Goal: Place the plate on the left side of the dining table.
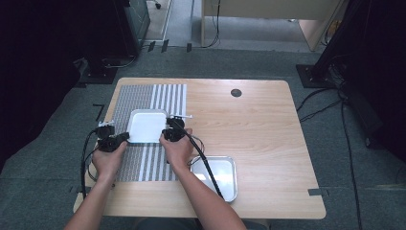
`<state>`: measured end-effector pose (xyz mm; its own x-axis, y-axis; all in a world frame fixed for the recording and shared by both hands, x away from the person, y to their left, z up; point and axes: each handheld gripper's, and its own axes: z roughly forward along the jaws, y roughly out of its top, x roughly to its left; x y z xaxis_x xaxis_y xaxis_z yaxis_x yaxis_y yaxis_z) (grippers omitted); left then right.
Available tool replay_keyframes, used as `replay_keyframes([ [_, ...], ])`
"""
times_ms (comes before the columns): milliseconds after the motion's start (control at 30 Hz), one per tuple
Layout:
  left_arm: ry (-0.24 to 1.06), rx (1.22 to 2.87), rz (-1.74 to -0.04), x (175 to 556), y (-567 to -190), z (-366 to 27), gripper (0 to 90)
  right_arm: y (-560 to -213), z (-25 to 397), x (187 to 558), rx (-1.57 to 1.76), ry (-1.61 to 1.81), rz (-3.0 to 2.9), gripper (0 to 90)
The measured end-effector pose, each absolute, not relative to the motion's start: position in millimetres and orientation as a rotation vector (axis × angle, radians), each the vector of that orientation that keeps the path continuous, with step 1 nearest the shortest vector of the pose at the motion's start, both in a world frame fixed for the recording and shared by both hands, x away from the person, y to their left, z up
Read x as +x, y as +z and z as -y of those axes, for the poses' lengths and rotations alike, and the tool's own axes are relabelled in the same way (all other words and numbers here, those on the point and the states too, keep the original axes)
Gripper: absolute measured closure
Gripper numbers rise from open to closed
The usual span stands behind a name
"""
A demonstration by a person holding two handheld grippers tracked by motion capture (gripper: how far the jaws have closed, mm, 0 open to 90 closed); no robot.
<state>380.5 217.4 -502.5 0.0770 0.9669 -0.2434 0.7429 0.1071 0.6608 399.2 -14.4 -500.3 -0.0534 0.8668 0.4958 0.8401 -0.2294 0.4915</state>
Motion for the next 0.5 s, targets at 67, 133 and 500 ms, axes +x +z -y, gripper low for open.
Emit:
replay_keyframes([
  [67,0.416,1.678,-1.715,383.1,-503.0,-218.0,85.6,-500.3,13.7,401.3,2.129,1.171,-1.919,86.8],
  [133,0.418,1.679,-1.718,385.8,-502.2,-217.9,85.8,-501.4,13.5,403.9,2.138,1.174,-1.911,86.8],
  [500,0.419,1.632,-1.732,391.3,-503.5,-222.9,82.5,-502.2,10.8,411.5,2.087,1.204,-1.912,76.6],
])
